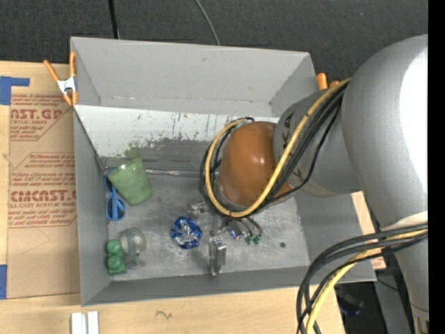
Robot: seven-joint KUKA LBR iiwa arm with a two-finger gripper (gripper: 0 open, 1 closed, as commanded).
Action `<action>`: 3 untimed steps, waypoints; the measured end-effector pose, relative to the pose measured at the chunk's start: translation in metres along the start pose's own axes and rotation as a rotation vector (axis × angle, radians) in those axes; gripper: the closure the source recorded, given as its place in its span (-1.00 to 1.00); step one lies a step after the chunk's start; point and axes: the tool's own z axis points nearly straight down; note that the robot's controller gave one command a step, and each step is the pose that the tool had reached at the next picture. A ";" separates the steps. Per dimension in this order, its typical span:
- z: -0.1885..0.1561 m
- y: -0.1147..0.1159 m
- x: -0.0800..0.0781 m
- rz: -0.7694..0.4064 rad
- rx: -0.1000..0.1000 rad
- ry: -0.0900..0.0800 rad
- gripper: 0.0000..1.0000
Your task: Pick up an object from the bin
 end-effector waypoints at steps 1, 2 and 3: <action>0.001 0.036 -0.025 -0.242 -0.001 0.004 -1.00; -0.002 0.037 -0.027 -0.241 -0.002 -0.004 1.00; -0.147 0.017 -0.026 -0.443 0.000 -0.001 1.00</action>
Offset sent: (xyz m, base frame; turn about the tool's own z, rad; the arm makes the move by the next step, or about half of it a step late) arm 0.0141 0.0402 -0.0013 -0.2427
